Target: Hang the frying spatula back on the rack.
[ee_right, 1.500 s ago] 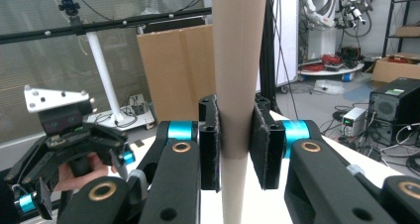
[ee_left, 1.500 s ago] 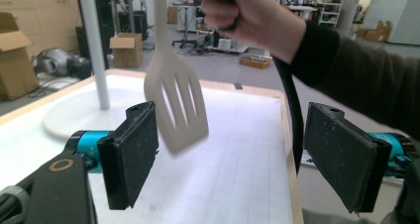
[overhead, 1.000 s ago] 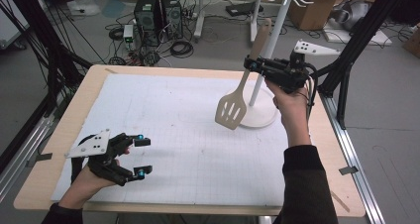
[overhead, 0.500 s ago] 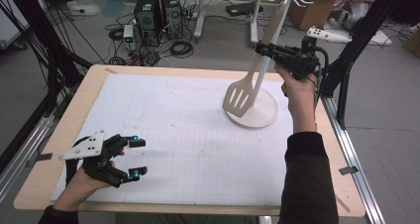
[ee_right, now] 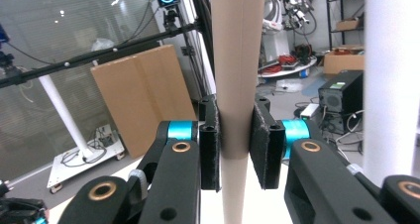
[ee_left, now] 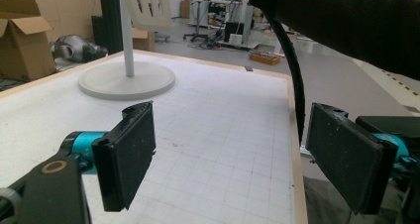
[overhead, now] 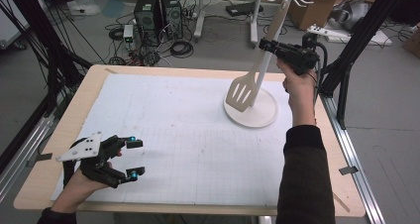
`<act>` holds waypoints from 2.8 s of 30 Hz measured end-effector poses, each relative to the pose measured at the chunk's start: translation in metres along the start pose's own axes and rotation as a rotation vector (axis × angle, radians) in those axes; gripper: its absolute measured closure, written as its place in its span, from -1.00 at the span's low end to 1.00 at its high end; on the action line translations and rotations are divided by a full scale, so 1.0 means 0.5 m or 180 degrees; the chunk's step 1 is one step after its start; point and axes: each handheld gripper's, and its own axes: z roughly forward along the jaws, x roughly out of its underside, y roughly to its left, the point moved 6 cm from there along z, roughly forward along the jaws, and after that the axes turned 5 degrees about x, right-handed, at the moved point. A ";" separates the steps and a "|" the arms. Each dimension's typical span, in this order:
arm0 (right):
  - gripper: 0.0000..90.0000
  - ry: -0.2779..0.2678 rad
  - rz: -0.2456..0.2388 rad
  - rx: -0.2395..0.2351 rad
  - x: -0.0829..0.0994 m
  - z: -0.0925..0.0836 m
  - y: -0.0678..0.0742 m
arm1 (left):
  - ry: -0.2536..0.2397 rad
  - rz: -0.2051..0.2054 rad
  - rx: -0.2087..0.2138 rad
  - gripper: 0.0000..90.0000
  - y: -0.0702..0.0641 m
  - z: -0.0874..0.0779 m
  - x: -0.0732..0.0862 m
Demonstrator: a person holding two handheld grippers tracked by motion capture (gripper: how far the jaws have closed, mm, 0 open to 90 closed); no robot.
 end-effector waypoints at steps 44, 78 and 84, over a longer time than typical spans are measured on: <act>-0.58 0.0197 -0.0399 0.0107 0.147 -0.132 0.074 | 0.0071 -0.0020 -0.0139 -0.58 0.017 -0.008 0.017; -0.69 0.0653 -0.0731 -0.0338 0.458 -0.179 0.173 | 0.0001 -0.0032 -0.0332 -0.58 0.044 -0.044 0.045; -0.69 0.0699 -0.0667 -0.0297 0.468 -0.178 0.164 | 0.0006 -0.0047 -0.0367 -0.58 0.046 -0.049 0.050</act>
